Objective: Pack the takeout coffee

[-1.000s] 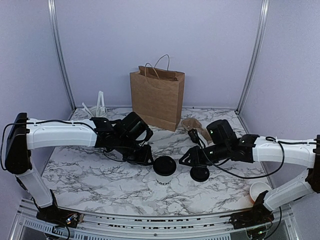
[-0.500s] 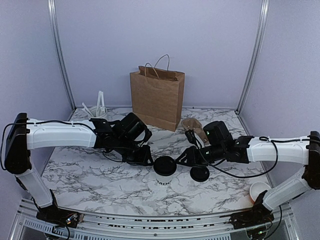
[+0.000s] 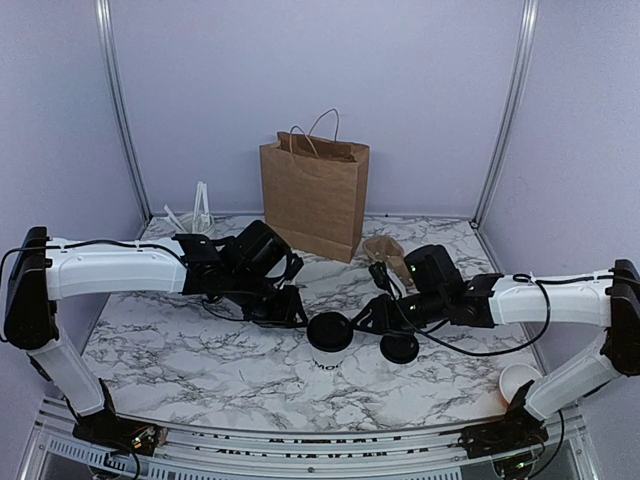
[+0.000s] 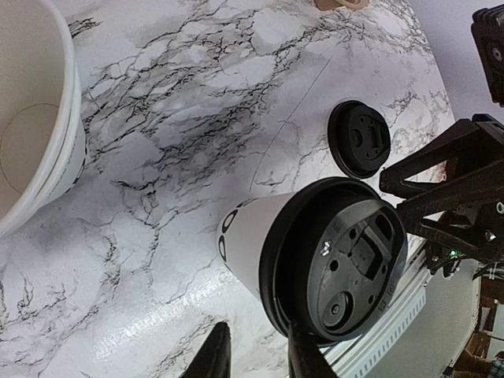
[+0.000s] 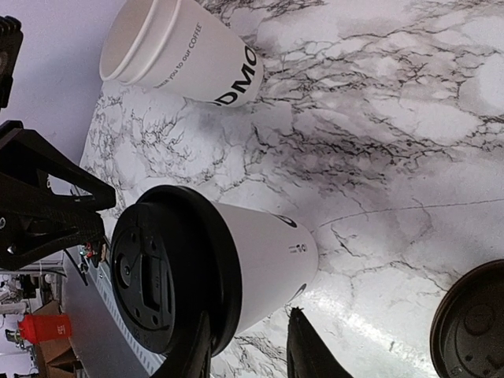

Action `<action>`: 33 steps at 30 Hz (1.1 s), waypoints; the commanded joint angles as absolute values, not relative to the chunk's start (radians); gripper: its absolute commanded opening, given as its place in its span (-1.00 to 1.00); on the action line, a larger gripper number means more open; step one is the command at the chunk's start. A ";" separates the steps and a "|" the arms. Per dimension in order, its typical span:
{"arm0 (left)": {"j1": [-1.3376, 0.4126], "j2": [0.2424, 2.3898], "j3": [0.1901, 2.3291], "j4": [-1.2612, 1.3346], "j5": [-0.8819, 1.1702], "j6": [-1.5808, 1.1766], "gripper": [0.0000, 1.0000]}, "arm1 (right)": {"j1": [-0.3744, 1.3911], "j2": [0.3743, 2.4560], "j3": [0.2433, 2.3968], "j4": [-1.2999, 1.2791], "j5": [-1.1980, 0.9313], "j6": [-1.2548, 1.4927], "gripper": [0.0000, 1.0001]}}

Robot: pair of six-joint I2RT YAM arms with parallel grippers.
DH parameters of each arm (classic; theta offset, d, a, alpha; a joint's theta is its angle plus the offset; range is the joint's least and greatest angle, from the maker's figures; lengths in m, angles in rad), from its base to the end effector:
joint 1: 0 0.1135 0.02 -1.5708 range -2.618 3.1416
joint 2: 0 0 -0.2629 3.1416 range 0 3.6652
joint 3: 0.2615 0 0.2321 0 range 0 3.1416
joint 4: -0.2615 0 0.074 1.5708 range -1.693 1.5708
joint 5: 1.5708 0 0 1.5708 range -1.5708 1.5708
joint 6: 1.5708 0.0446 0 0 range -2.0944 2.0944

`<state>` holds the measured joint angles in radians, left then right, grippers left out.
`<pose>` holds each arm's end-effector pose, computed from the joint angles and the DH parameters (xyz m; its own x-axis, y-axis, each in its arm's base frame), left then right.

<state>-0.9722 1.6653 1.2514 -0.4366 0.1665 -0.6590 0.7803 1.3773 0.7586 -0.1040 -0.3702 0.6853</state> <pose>0.1923 -0.2950 0.2513 -0.8714 0.2060 -0.4452 0.4335 0.7481 -0.5024 0.1831 0.2039 0.2139 -0.9011 -0.0617 -0.4292 -0.3596 0.6597 0.6600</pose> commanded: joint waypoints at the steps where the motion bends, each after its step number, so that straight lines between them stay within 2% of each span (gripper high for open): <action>1: -0.968 1.660 1.239 -0.411 0.196 -0.656 -0.49 | 0.772 1.389 0.760 -0.073 -0.378 0.695 -0.37; 24: -0.978 1.727 1.180 -0.378 0.222 -0.651 -0.50 | 0.802 1.416 0.723 -0.092 -0.361 0.687 -0.39; 33: -0.990 1.752 1.112 -0.425 0.226 -0.623 -0.51 | 0.847 1.422 0.632 -0.097 -0.312 0.694 -0.42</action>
<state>-0.9718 1.6905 1.1828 -0.3176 0.2104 -0.6609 0.8043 1.3869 0.7048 -0.0135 -0.3519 0.6876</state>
